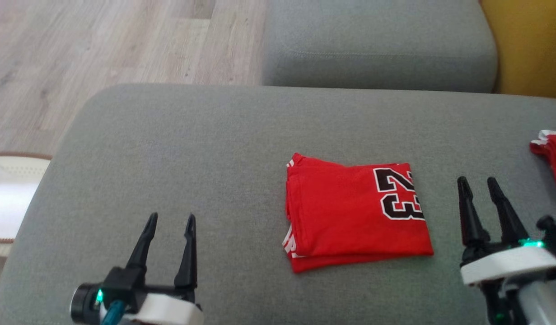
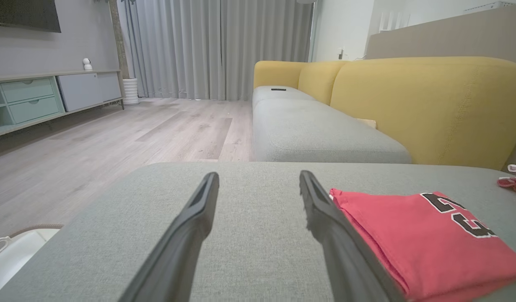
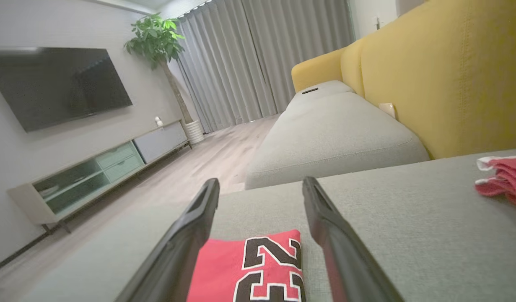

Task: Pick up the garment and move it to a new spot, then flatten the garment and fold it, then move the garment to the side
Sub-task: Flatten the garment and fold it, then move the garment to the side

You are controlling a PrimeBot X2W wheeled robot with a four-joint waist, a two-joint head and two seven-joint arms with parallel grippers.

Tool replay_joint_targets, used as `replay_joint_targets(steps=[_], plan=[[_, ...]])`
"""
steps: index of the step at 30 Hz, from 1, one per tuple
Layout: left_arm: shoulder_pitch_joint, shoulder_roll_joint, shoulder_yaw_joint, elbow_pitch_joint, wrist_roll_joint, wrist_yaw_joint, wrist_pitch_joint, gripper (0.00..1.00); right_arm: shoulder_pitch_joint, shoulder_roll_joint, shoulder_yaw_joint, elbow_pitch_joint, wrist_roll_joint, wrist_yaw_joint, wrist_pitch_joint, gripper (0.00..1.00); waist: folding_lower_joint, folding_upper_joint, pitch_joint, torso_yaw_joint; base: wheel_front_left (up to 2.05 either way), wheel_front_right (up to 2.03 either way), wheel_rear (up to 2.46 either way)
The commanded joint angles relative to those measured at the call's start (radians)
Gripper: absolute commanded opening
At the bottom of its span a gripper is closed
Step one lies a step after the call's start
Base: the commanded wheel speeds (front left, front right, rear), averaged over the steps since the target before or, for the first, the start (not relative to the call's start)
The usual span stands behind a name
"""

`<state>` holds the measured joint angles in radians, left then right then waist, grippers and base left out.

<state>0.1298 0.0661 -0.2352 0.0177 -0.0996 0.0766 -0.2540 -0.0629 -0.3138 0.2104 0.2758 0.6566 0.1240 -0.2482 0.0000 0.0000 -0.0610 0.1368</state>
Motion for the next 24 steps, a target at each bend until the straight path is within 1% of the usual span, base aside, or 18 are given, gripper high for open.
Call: replay_joint_targets(steps=[1,8,11,17,24], plan=[[-0.024,0.003,0.048,-0.040,0.009,-0.007,-0.008,1.00,-0.001,0.020,-0.019,-0.050,-0.066,0.007,-0.013,1.00,0.0000,0.0000,-0.009,-0.007,0.00,0.00,0.00],[0.015,-0.006,0.057,-0.053,0.018,-0.027,-0.008,1.00,0.110,0.160,-0.128,-0.160,-0.263,0.007,-0.013,1.00,0.0000,0.0000,-0.029,-0.014,0.00,0.00,0.00],[0.034,-0.008,0.053,-0.049,0.037,-0.028,-0.008,1.00,0.153,0.197,-0.145,-0.192,-0.322,0.007,-0.013,1.00,0.0000,0.0000,-0.036,-0.017,0.00,0.00,0.00],[0.061,-0.011,0.042,-0.039,0.062,-0.025,-0.008,1.00,0.196,0.219,-0.132,-0.195,-0.389,0.007,-0.013,1.00,0.0000,0.0000,-0.045,-0.022,0.00,0.00,0.00],[0.058,-0.012,0.040,-0.033,0.071,-0.022,-0.008,1.00,0.194,0.223,-0.134,-0.178,-0.426,0.007,-0.013,1.00,0.0000,0.0000,-0.049,-0.021,0.00,0.00,0.00]])
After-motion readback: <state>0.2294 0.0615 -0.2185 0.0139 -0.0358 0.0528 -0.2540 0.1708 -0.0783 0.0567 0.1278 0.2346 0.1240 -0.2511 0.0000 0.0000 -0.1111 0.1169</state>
